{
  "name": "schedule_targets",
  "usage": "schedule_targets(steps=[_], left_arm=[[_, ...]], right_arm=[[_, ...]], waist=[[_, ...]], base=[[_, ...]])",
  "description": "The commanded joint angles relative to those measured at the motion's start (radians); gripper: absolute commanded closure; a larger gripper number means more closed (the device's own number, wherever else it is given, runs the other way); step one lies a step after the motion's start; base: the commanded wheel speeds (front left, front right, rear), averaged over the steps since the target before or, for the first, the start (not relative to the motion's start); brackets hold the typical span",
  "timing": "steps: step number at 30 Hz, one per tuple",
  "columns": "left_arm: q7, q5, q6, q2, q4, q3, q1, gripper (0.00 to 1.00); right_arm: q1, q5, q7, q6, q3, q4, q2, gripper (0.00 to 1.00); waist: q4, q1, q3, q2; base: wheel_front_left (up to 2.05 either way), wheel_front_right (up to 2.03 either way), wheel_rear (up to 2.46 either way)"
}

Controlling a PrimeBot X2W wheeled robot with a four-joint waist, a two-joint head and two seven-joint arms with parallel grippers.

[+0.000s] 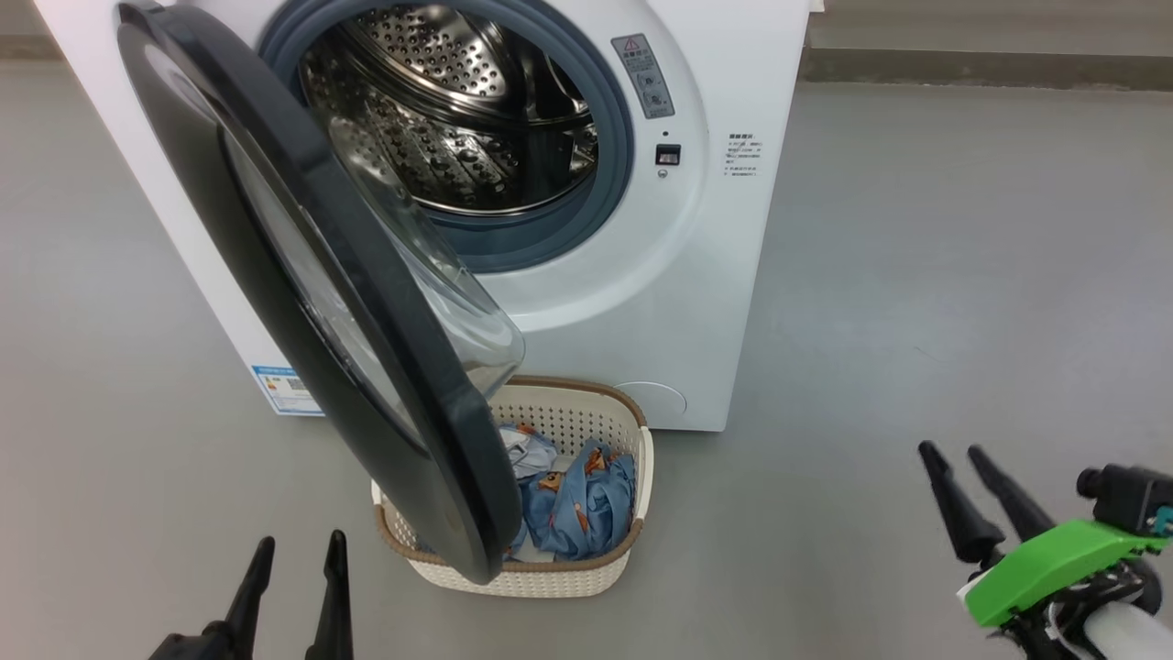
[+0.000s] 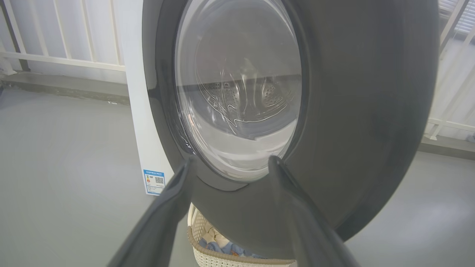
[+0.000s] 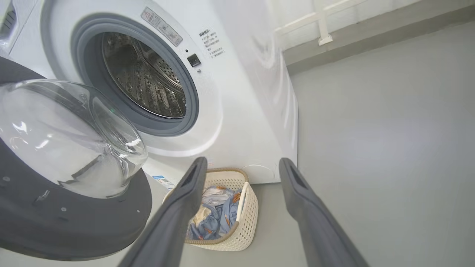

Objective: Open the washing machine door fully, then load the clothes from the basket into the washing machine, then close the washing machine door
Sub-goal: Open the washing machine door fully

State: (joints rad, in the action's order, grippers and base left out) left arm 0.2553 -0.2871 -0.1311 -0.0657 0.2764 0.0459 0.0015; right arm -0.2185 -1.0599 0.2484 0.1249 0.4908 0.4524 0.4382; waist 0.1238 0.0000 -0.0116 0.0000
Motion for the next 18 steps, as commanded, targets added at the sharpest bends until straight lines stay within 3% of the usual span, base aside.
schedule_targets(steps=[1, 11, 18], left_arm=[[0.006, 0.016, 0.000, -0.002, -0.028, -0.034, -0.014, 0.00], [0.006, 0.019, 0.000, 0.000, -0.031, -0.036, -0.019, 0.00], [0.006, 0.021, 0.000, -0.001, -0.032, -0.036, -0.022, 0.00]], right_arm=[[0.002, 0.040, 0.013, 0.006, -0.011, -0.025, 0.007, 0.00], [0.114, 0.394, 0.013, 0.006, -0.285, -0.115, -0.098, 0.00], [0.183, 0.500, 0.013, 0.006, -0.376, -0.122, -0.152, 0.00]], waist=[[0.001, 0.0000, 0.000, 0.0000], [0.012, 0.0000, 0.005, 0.0000], [0.021, 0.0000, 0.007, 0.0000]], base=[[0.00, 0.00, 0.00], [0.00, 0.00, 0.00], [0.00, 0.00, 0.00]])
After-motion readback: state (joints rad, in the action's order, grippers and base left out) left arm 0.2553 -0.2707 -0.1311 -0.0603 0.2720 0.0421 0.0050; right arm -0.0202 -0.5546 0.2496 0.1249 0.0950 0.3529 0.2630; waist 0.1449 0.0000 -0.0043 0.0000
